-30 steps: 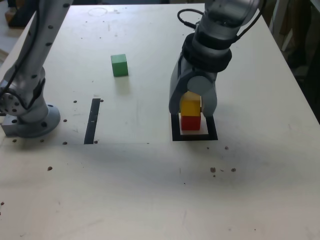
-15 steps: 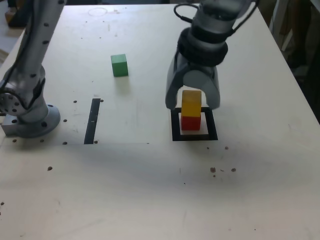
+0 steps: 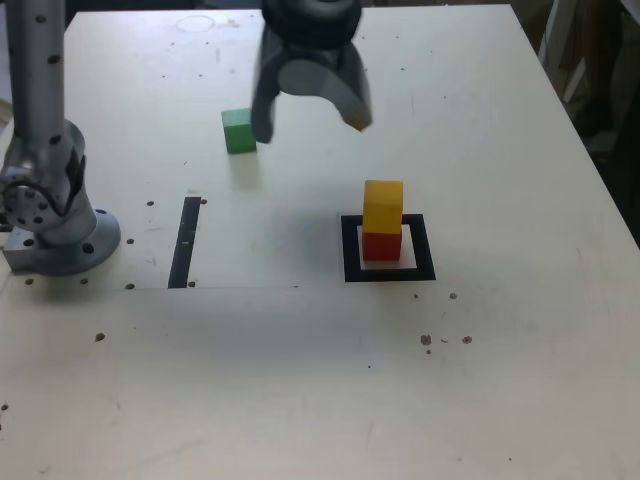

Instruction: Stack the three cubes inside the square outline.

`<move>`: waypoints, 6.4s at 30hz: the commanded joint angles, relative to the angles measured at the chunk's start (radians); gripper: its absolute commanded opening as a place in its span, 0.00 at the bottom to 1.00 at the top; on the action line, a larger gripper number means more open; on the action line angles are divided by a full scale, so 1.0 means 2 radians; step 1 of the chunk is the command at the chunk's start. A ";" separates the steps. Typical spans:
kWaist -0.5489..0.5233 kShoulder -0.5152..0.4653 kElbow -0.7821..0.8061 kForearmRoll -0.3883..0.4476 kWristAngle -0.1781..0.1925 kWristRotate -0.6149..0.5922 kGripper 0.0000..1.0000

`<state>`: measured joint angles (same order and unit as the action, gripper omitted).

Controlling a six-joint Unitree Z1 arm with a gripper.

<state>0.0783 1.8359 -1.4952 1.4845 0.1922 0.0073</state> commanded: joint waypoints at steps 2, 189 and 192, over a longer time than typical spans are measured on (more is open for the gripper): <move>0.021 -0.021 0.021 -0.004 0.007 0.013 1.00; -0.076 0.135 -0.183 0.039 -0.050 0.058 0.86; -0.076 0.135 -0.183 0.038 -0.051 0.061 0.96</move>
<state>-0.0718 2.1014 -1.8621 1.5554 0.0925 0.1277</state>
